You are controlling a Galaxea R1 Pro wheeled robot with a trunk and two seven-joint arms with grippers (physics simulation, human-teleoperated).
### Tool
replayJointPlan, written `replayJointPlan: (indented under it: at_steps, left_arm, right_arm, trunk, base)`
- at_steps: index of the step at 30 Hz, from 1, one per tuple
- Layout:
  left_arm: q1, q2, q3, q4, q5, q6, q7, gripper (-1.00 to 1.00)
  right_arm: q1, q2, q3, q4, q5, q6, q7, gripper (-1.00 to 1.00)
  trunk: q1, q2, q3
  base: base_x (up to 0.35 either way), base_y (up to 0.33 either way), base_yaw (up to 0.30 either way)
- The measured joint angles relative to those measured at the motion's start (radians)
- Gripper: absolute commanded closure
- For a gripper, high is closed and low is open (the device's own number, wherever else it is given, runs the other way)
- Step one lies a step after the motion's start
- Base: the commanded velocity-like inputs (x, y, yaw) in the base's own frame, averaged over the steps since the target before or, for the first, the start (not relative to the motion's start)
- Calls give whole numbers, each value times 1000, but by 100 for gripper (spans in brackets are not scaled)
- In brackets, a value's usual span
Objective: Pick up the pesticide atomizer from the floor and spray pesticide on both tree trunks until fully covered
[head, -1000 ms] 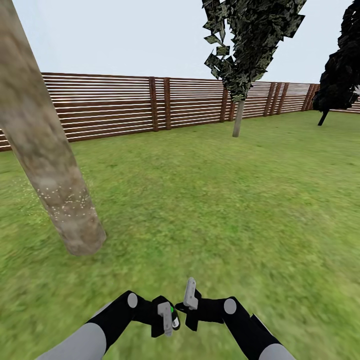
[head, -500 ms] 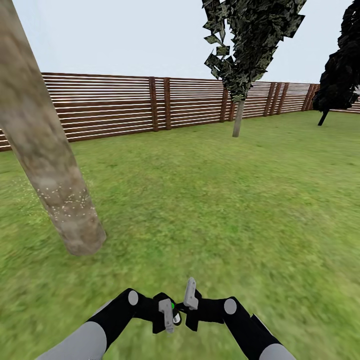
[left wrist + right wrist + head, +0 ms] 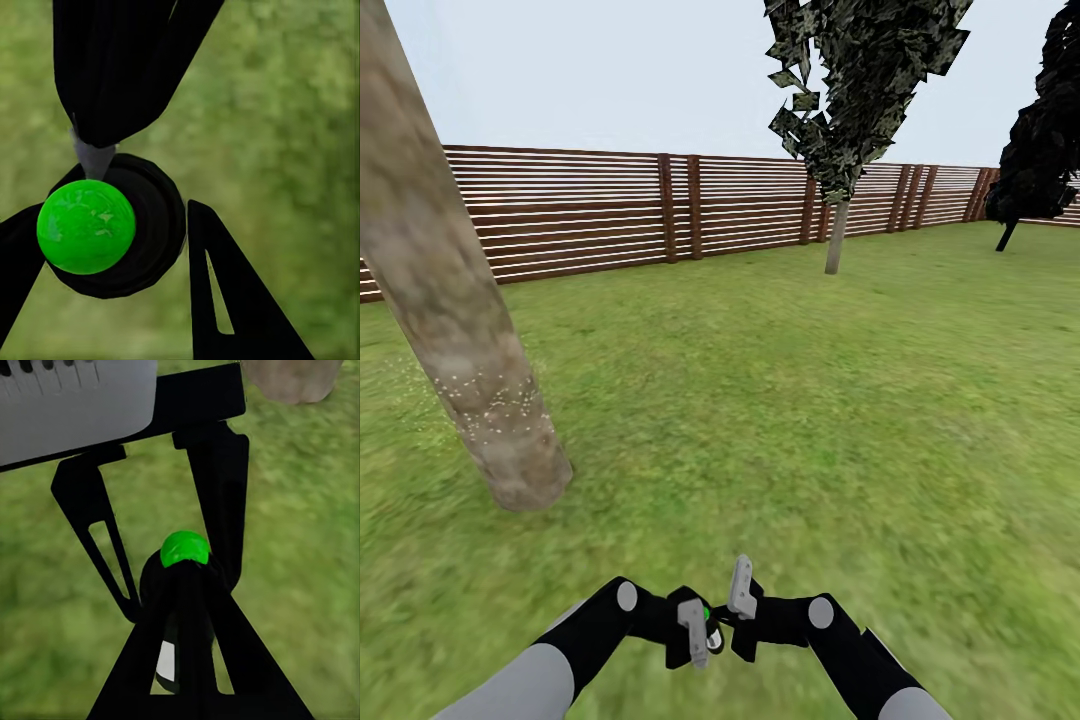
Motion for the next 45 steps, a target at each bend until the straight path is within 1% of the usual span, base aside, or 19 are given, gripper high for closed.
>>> replayJointPlan:
  at_steps: [11,12,18,19,23,25,26,28,29,30,32,33,34,35,36,37,39,41,45]
  left_arm:
    - [1,4,2,7,-5,2,1,100]
    - [1,16,2,9,-9,3,2,100]
    - [3,177,5,20,-8,7,9,100]
    - [3,194,5,20,-8,10,12,100]
    - [5,239,6,21,-6,19,16,100]
    - [10,258,8,35,-3,20,20,100]
    - [21,263,24,61,3,19,46,100]
    - [55,267,113,126,81,9,192,100]
    - [87,268,184,160,170,6,323,100]
    - [109,267,216,171,236,4,405,100]
    - [160,262,248,181,392,-16,570,100]
    - [185,261,254,188,470,-65,641,100]
    - [210,259,260,215,573,-151,722,100]
    - [222,259,264,254,668,-211,784,100]
    - [227,259,268,300,767,-250,828,100]
    - [230,260,264,329,823,-270,844,100]
    - [233,259,264,383,907,-293,860,100]
    - [233,257,258,397,913,-296,861,100]
    - [233,256,258,403,944,-298,861,100]
  right_arm:
    - [0,0,1,0,0,0,0,100]
    - [0,0,1,0,0,0,0,100]
    - [0,-1,2,2,1,0,0,100]
    - [0,-3,1,3,1,0,-1,-100]
    - [1,-13,-3,45,0,-2,-5,-100]
    - [1,-37,-8,114,-4,-5,-64,-100]
    - [1,-61,-17,139,-7,-5,-148,-100]
    - [2,-96,-105,218,-10,-5,-357,-100]
    - [3,-104,-201,326,-10,-8,-515,-100]
    - [4,-107,-254,392,-11,-11,-611,-100]
    - [6,-108,-329,487,-13,-49,-811,-100]
    - [8,-108,-347,513,-14,-92,-901,-100]
    - [19,-107,-361,529,-26,-162,-1016,-100]
    - [39,-108,-375,535,-73,-224,-1102,-100]
    - [54,-112,-384,539,-159,-278,-1147,-100]
    - [60,-117,-385,540,-212,-299,-1161,-100]
    - [81,-113,-379,592,-259,-320,-1164,-100]
    - [84,-110,-375,606,-250,-322,-1163,-100]
    - [85,-78,-374,624,-247,-318,-1161,-100]
  trunk:
    - [0,0,0]
    - [0,0,0]
    - [0,0,0]
    - [0,0,0]
    - [0,0,0]
    - [0,0,0]
    - [0,0,0]
    - [0,0,0]
    - [0,0,0]
    - [0,0,0]
    - [0,0,0]
    - [0,0,0]
    - [0,0,0]
    - [0,0,0]
    - [0,0,0]
    - [0,0,0]
    - [0,0,0]
    - [0,0,0]
    - [0,0,0]
  base:
    - [0,0,0]
    - [0,0,0]
    - [0,0,0]
    - [0,0,0]
    - [0,0,0]
    - [0,0,0]
    - [0,0,0]
    - [0,0,0]
    - [0,0,0]
    - [0,0,0]
    - [0,0,0]
    - [0,0,0]
    - [0,0,0]
    - [0,0,0]
    - [0,0,0]
    - [0,0,0]
    - [0,0,0]
    - [0,0,0]
    - [0,0,0]
